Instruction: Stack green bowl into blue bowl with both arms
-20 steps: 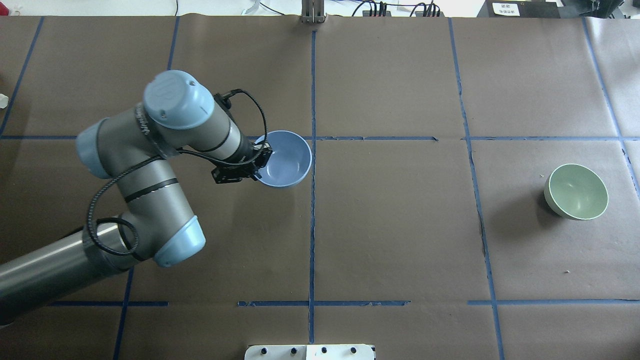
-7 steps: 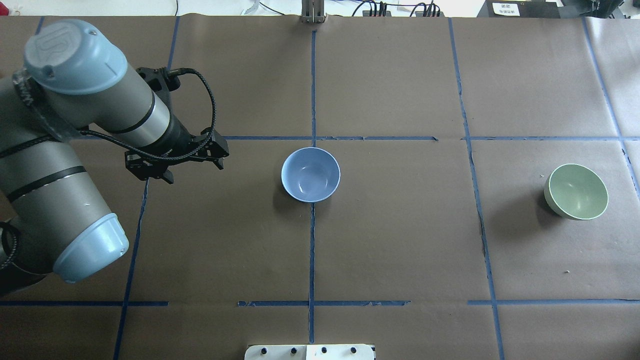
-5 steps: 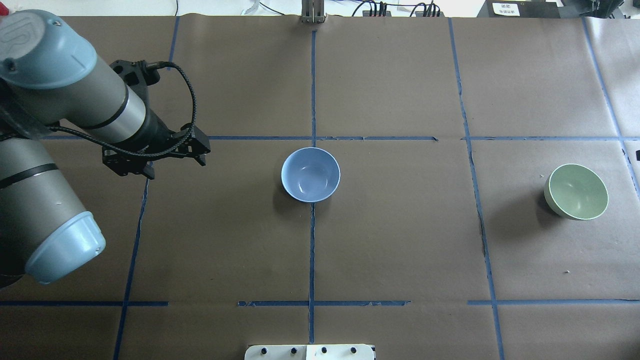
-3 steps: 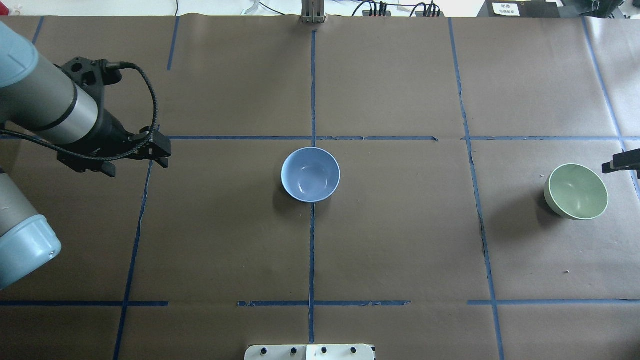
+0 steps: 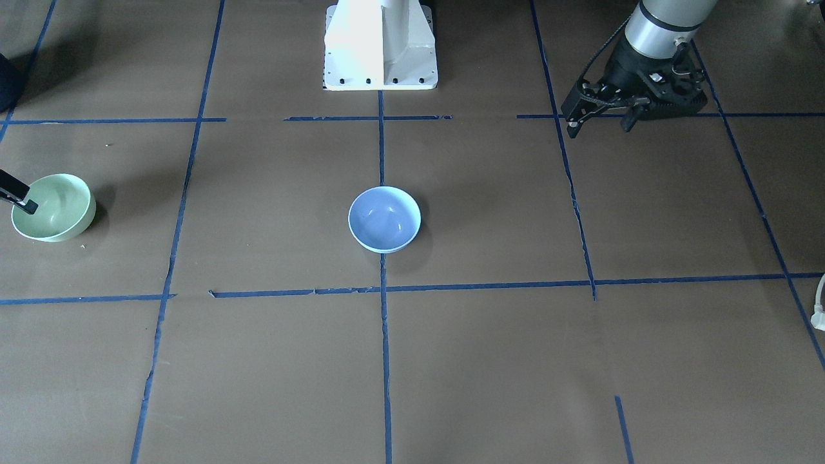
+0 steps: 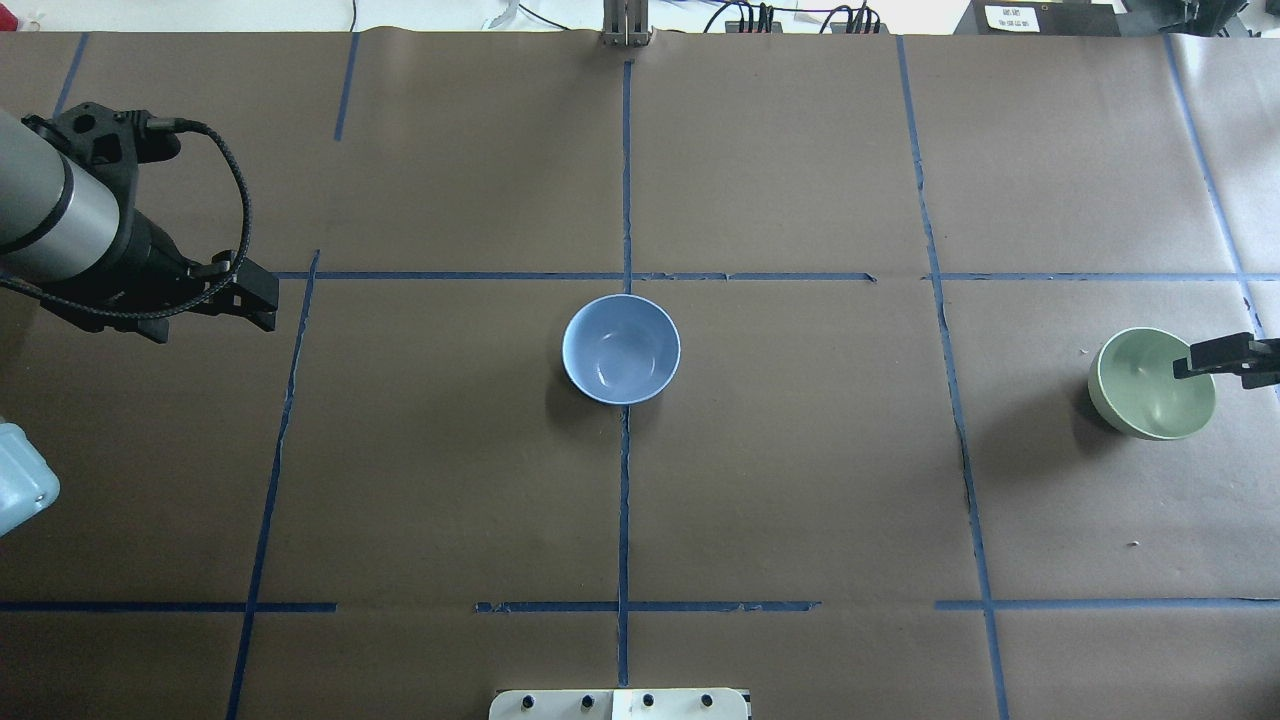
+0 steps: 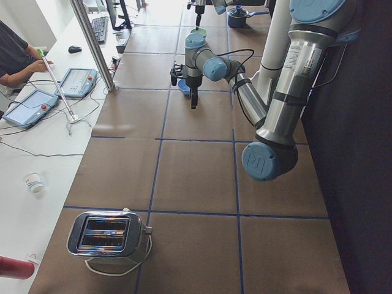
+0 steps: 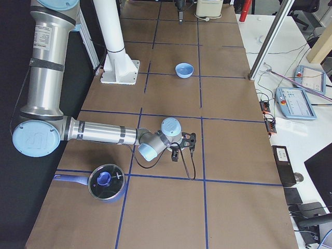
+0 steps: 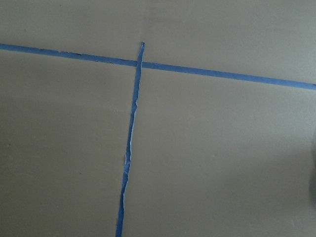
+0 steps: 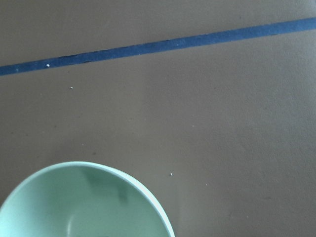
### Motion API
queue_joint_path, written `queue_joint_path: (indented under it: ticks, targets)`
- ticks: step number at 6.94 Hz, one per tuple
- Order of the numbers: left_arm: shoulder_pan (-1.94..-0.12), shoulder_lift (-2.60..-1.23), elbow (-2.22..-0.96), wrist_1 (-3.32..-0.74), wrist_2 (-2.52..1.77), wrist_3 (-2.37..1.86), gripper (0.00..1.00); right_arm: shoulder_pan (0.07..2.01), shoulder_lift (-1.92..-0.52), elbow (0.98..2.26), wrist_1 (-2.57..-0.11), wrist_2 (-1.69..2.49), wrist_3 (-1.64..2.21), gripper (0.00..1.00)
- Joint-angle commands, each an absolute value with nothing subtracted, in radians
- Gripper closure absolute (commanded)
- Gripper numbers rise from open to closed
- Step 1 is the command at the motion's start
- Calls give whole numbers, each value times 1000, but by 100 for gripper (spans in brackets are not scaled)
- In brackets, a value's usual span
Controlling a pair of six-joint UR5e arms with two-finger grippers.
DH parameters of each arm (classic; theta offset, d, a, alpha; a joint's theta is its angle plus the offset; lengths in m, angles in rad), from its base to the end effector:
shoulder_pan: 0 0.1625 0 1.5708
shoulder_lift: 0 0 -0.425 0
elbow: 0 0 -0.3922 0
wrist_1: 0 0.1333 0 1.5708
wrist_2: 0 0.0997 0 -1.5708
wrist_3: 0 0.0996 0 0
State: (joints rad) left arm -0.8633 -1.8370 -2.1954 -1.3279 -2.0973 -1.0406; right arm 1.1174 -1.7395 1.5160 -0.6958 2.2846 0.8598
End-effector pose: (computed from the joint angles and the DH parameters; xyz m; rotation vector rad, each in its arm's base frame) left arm 0.2551 -0.4264 0.2761 0.0166 0.8108 -0.1442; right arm -0.1298 -0.4218 0.6678 0.0736 -0.9239 0.1445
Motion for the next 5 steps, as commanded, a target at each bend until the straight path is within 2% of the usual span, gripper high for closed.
queue_joint_path:
  ticks: [1, 2, 5]
  targets:
    - [-867, -1829, -2207, -1328, -2095, -1037, 0, 1108, -1736, 1494, -690, 2295, 883, 58]
    - [-867, -1825, -2203, -1328, -2095, -1037, 0, 1108, -1735, 1494, -690, 2293, 877, 98]
    - [-867, -1815, -2204, -1331, -2094, -1043, 0, 1111, -1735, 1514, -646, 2310, 887, 100]
